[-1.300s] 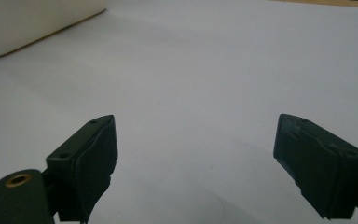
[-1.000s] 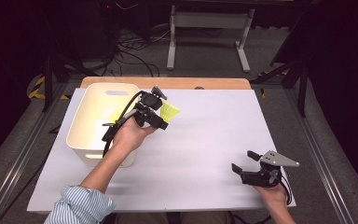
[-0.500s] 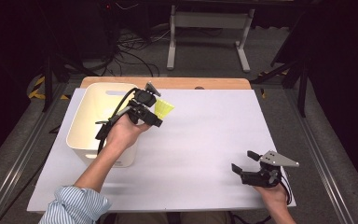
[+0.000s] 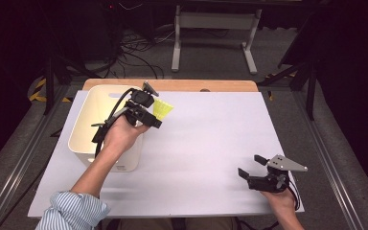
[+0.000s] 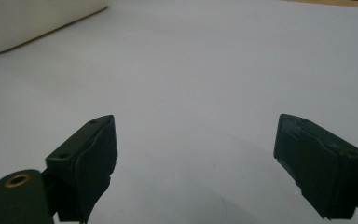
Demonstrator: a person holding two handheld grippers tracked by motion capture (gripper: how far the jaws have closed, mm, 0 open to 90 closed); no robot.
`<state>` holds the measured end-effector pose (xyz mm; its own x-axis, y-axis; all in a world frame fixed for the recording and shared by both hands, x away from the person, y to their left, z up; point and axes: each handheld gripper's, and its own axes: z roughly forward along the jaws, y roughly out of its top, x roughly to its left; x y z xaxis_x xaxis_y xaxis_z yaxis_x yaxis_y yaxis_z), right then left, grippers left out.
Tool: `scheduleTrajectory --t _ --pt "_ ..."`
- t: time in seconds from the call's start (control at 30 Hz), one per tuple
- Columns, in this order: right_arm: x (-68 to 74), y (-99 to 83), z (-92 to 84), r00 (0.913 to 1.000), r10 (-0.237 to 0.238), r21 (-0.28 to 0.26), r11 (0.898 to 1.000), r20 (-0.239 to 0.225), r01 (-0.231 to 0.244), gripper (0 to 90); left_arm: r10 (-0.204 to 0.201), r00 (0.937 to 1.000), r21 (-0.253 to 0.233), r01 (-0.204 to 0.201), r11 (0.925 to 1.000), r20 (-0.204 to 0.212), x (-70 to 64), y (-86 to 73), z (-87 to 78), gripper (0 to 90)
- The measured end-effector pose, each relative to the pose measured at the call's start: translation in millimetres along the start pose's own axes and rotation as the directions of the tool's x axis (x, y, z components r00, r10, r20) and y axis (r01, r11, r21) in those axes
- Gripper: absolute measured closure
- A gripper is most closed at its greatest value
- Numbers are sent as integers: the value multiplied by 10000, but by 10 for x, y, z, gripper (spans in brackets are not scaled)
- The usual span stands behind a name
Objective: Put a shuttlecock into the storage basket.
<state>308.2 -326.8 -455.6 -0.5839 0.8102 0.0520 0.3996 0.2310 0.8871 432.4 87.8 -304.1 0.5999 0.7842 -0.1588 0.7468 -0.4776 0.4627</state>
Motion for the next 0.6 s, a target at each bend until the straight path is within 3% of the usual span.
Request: scheduleTrajectory --t 0.6 --pt "3 0 9 10000 -35 72 10000 16 34 133 -240 9997 -170 241 9996 33 133 -91 -130 647"
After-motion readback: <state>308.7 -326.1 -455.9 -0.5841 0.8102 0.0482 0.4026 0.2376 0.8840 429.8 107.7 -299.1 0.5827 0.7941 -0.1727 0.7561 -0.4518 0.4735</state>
